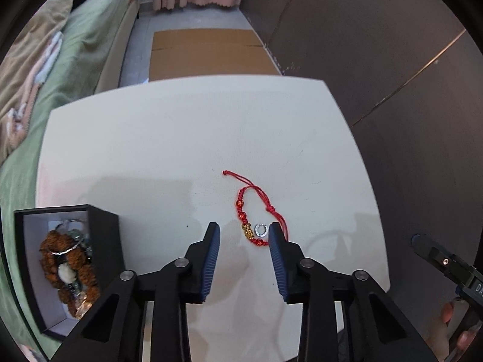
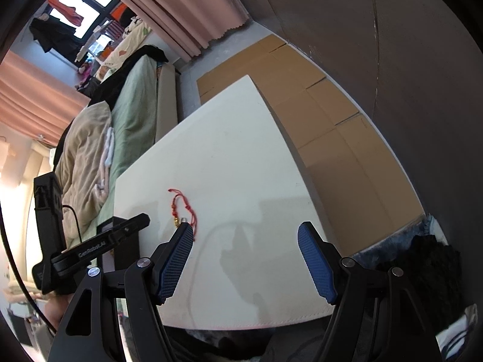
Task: Organize jewelry
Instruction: 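Grasp the red string bracelet by its gold bead with the left tool, then lower the red bracelet into the box with the left tool while the right tool grasps the silver ring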
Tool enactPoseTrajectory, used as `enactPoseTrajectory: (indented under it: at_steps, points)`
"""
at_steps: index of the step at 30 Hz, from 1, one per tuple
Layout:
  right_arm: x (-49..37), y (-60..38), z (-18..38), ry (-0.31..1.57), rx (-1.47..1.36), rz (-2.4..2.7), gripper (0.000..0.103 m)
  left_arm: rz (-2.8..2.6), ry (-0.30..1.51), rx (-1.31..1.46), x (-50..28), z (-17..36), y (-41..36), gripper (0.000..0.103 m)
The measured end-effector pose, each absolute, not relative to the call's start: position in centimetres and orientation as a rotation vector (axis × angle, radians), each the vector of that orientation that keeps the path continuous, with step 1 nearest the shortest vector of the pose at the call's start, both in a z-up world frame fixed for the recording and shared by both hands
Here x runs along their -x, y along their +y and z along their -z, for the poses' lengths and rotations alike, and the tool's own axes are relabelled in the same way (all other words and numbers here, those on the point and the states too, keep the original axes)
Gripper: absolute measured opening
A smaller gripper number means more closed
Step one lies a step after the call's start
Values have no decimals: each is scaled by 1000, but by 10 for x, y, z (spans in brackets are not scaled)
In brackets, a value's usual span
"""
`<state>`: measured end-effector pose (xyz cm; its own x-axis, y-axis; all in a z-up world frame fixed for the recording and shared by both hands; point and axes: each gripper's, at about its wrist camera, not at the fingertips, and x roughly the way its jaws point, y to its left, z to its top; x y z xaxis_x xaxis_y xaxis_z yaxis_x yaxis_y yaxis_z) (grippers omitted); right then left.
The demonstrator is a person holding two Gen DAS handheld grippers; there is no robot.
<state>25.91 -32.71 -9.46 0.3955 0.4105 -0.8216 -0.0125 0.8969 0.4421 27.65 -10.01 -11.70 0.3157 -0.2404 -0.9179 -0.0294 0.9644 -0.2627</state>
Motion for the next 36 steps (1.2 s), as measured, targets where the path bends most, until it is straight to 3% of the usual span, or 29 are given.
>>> enactPoseTrajectory:
  at_steps: [17,23,36]
  points:
    - [-277,-333,119,1172,-419,-250,72,75,1275,104,-284,153,-126,28]
    - [-275,-325,118,1170,-408,-265,72,92,1283,122,-276,154,-125,7]
    - [-270,-299,103,1162,-373,-312,72,186,1192,248,-262,106,-104,6]
